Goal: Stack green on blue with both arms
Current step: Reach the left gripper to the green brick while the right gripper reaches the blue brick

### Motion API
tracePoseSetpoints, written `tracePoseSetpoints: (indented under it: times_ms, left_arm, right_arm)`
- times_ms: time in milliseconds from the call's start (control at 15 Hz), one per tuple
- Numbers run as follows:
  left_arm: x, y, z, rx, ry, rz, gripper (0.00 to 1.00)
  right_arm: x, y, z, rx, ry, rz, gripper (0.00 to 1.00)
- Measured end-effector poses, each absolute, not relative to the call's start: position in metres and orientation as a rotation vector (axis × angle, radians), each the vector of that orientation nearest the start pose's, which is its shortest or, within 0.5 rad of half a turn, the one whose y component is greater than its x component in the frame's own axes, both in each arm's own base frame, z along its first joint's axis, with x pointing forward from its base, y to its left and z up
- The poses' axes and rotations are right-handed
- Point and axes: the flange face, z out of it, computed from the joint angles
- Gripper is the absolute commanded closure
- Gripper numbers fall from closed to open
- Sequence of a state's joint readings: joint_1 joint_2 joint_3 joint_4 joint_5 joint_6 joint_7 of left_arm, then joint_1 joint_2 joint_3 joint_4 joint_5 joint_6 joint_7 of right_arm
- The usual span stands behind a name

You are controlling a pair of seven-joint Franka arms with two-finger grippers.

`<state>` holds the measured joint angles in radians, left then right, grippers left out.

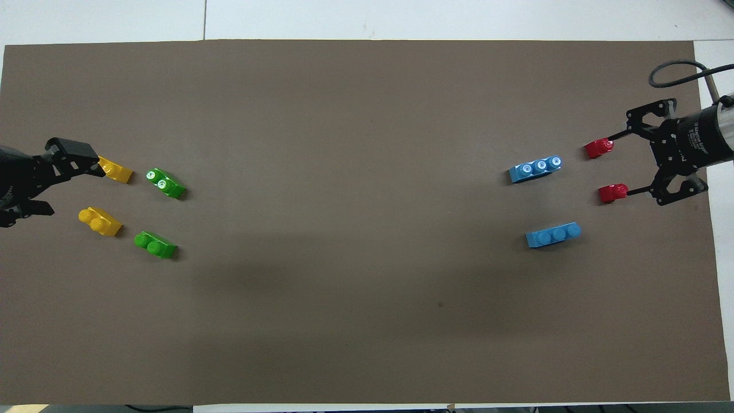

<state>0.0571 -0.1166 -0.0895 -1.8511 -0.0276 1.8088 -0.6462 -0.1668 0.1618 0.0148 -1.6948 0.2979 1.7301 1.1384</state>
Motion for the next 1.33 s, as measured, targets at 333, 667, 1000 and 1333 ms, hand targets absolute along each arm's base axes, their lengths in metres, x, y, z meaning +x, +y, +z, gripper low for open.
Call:
tracePoseSetpoints:
  times_ms: [333,667,1000,1333]
  left_arm:
    - [0.537,-0.022,0.535,-2.949,-1.315,-0.124,0.0]
    - [0.552,-0.021,0.483,-2.885,-1.419,-0.035,0.0]
    - [0.575,-0.019,0.431,-2.856,-1.437,0.05,0.0]
    - [0.596,-0.021,0.405,-2.852,-1.428,0.092,0.0]
  right_arm:
    - [0.609,-0.071,0.449,-2.159,1.894,0.469,0.0]
    - [0.617,-0.07,0.414,-2.074,1.941,0.515,0.0]
    - [0.618,-0.071,0.375,-2.046,1.984,0.484,0.0]
    - [0.627,-0.07,0.348,-2.06,1.964,0.457,0.0]
